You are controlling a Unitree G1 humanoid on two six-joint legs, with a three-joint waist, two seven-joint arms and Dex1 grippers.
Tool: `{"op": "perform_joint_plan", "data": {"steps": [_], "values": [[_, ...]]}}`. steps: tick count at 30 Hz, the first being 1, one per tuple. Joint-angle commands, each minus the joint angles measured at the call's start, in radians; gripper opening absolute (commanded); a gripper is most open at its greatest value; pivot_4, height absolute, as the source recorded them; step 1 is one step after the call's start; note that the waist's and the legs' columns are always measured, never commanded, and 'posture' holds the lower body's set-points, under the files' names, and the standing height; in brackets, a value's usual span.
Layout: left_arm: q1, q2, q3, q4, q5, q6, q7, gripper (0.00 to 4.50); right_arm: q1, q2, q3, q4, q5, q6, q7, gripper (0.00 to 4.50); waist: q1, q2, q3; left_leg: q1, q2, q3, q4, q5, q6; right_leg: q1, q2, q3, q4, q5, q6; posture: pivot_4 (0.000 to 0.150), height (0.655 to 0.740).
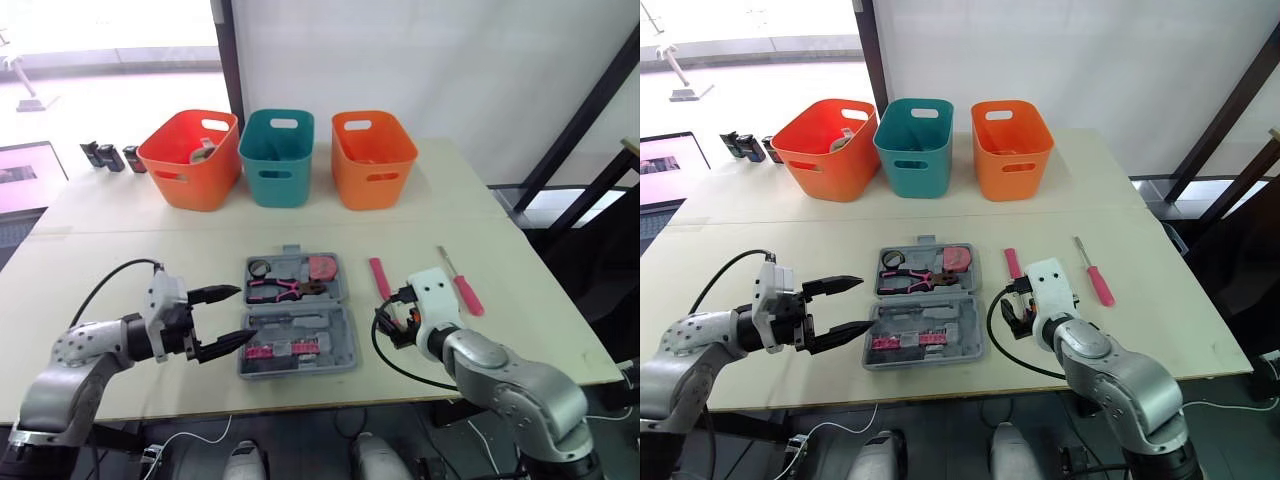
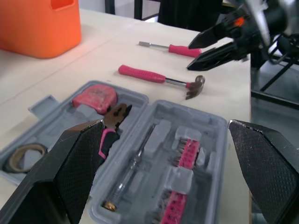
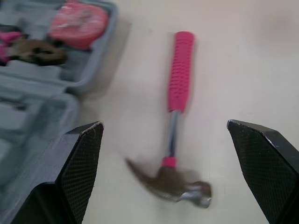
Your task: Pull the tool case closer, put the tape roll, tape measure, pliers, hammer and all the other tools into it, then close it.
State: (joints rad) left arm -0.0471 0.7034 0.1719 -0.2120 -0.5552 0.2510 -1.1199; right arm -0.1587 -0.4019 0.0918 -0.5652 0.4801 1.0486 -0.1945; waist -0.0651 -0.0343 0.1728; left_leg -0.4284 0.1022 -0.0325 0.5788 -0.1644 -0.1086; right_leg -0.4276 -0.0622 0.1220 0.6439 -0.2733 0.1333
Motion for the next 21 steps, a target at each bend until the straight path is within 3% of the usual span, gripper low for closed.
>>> {"op": "perform_joint_plan", "data": {"steps": [1,13,16,21], "values": [[-0.014,0.012,-0.004,-0.002,0.007,-0.009,-0.009,4.5,-0.02,0.038,0.016,0.09,-0.082,-0.095,0.027,4.48,-0.002,0.0,0.0,0.0,0.0,0.0,-0.001,0.0,0.0,0.0,0.0,0.0,0.0,0.0,0.0,0.15,0.74],[-0.008,0.012,0.001,-0.014,0.016,-0.006,-0.006,4.5,-0.023,0.137,0.018,0.323,-0.225,-0.205,0.107,4.48,-0.004,0.0,0.0,0.0,0.0,0.0,-0.001,0.0,0.0,0.0,0.0,0.0,0.0,0.0,0.001,0.15,0.74],[-0.004,0.012,0.003,-0.018,0.017,-0.005,-0.003,4.5,-0.009,0.165,-0.002,0.334,-0.224,-0.179,0.118,3.73,-0.004,0.0,0.0,0.0,0.0,0.0,-0.001,0.0,0.0,0.0,0.0,0.0,0.0,0.0,0.001,0.15,0.74],[-0.007,0.012,0.003,-0.016,0.021,-0.004,0.001,4.5,0.007,0.189,-0.007,0.325,-0.246,-0.176,0.137,1.37,-0.004,0.0,0.0,0.0,0.0,0.0,-0.001,0.0,0.0,0.0,0.0,0.0,0.0,0.0,0.001,0.15,0.74]]}}
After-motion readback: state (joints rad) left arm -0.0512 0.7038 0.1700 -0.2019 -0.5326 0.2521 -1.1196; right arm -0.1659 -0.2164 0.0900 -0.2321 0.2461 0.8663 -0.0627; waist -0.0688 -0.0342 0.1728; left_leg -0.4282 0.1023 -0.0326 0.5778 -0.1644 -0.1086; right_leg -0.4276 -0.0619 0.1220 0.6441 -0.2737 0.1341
